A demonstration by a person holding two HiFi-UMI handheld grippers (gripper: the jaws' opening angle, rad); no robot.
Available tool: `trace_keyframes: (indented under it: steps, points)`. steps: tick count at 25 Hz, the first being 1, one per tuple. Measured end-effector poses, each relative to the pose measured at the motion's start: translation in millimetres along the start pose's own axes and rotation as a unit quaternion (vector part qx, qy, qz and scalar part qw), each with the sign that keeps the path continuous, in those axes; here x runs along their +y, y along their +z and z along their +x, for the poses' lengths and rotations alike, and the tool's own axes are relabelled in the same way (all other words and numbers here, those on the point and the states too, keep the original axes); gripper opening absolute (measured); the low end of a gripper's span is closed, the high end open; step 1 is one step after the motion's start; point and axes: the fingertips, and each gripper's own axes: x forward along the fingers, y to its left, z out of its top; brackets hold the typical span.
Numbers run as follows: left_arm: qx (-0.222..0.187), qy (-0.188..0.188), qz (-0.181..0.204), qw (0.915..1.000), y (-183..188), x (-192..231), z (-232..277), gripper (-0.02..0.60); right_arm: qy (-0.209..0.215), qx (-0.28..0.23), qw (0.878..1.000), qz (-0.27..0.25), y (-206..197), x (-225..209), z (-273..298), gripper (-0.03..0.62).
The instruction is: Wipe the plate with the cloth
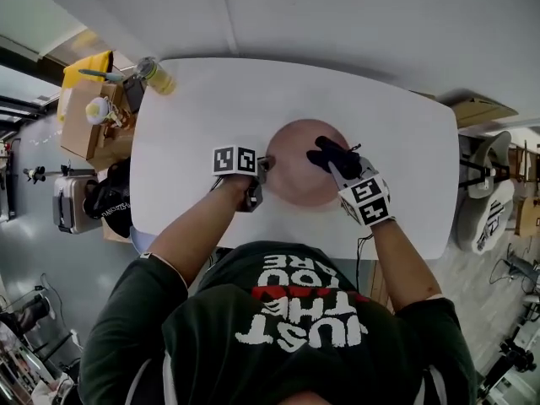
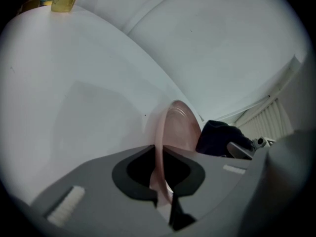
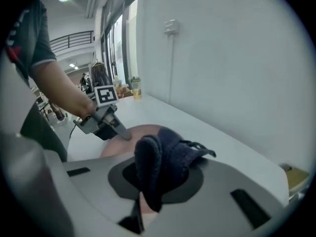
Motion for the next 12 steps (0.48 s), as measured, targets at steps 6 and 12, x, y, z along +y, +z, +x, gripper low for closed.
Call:
trace_keyframes:
  steps: [6,12]
  points:
    - [-0.026,-0.022,0.064,0.9974,4.6,-19.7,-7.3,0.021,-0.007,-0.063,0.995,0.083,-9.4,-4.4,-68.6,0.031]
    - [-0.081,-0.011,0.276,0.9576,61.7,-88.1,-64.7,0.02,-0.016,-0.189,0.97,0.155,38.8,-54.5,-146.9,0.031]
